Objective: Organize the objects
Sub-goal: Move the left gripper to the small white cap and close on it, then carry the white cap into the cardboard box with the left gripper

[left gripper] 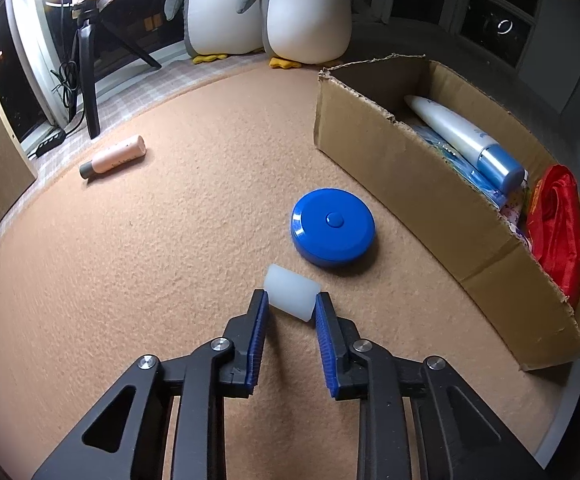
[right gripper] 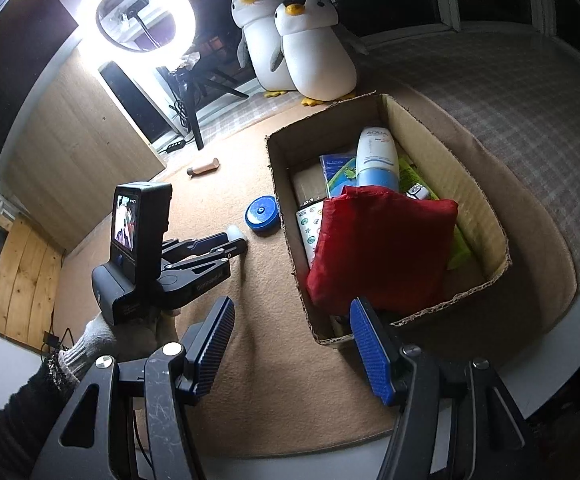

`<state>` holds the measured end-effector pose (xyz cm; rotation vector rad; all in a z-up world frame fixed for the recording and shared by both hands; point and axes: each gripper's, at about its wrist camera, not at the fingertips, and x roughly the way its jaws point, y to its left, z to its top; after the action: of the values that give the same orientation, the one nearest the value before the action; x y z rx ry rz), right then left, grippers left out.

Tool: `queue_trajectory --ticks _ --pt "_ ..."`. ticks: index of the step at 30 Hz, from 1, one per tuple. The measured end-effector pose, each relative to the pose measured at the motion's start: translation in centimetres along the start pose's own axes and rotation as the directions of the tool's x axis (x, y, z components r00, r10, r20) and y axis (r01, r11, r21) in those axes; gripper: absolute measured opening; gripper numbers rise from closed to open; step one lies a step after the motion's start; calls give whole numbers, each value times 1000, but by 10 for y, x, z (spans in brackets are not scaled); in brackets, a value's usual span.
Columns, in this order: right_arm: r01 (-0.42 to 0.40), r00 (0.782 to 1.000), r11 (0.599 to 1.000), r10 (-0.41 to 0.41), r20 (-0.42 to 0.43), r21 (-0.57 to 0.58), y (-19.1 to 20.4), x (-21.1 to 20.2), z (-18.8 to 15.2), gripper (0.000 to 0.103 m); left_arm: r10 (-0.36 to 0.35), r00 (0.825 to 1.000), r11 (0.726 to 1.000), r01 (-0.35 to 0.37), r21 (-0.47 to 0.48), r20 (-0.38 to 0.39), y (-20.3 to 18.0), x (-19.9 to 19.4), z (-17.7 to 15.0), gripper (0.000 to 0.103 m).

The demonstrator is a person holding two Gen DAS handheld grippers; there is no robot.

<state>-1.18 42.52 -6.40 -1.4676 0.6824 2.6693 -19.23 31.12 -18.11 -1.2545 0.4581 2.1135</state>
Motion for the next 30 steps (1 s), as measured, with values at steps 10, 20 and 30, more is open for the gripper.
queue_trajectory --ticks 10,20,30 --pt "1 1000 1000 -1 -6 -1 -3 2 1 57 -28 999 999 29 -17 20 1 -10 1 16" --pt "5 1000 1000 -5 -6 8 -8 2 0 56 -22 999 1000 23 -20 31 0 -10 1 7" --pt "-3 1000 1000 3 -5 13 -9 2 -3 56 -13 997 996 20 -85 76 15 -24 3 4"
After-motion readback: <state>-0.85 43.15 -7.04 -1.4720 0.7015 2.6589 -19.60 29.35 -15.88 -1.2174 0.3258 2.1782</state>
